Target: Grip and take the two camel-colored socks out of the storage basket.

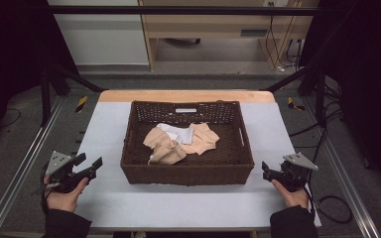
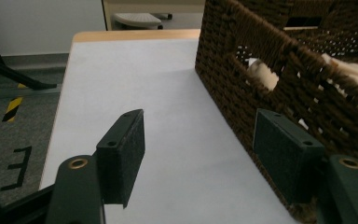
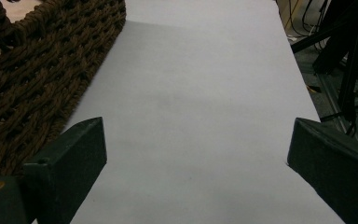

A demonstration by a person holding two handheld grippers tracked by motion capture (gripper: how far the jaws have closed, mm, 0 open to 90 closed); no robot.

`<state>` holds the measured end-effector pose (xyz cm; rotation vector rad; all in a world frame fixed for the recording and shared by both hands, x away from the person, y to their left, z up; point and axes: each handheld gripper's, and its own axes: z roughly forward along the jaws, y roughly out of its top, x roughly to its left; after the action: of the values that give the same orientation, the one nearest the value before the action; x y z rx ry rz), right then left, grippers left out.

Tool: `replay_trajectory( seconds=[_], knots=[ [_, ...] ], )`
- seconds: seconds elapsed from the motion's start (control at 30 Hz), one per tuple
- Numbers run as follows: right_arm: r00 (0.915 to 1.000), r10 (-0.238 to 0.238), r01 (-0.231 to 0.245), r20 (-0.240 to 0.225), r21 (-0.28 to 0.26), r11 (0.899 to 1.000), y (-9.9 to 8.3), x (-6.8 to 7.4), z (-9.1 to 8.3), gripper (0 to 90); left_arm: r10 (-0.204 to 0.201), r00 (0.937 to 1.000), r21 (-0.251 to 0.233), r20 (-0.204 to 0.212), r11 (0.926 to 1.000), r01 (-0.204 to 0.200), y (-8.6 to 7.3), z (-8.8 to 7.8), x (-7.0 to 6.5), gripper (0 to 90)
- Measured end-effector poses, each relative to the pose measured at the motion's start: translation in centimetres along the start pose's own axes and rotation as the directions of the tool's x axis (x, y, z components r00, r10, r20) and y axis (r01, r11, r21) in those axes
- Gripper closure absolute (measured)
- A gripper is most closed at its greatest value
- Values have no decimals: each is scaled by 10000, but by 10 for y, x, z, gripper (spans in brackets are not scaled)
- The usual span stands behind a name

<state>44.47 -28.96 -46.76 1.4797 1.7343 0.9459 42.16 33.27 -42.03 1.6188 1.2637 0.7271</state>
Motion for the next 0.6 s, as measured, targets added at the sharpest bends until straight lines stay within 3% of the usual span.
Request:
replay_trajectory(
  seconds=[0.1,0.2,0.27,0.6],
  knots=[
    [10000,72,-72,-11,17,10000,-1,-2,-2,46,-53,9998,-121,192,9999,55,7,0,-5,337],
    [9999,63,-63,-118,-45,10000,0,-2,-5,46,224,9992,-304,332,9993,-214,17,0,-12,337],
    [9998,69,-72,-209,-120,9999,1,-1,-6,44,186,9987,-471,472,9988,-164,26,1,-16,337],
    [10000,-30,33,82,-309,9995,2,0,-9,34,337,9948,-959,963,9951,-244,58,7,-37,328]
  ],
)
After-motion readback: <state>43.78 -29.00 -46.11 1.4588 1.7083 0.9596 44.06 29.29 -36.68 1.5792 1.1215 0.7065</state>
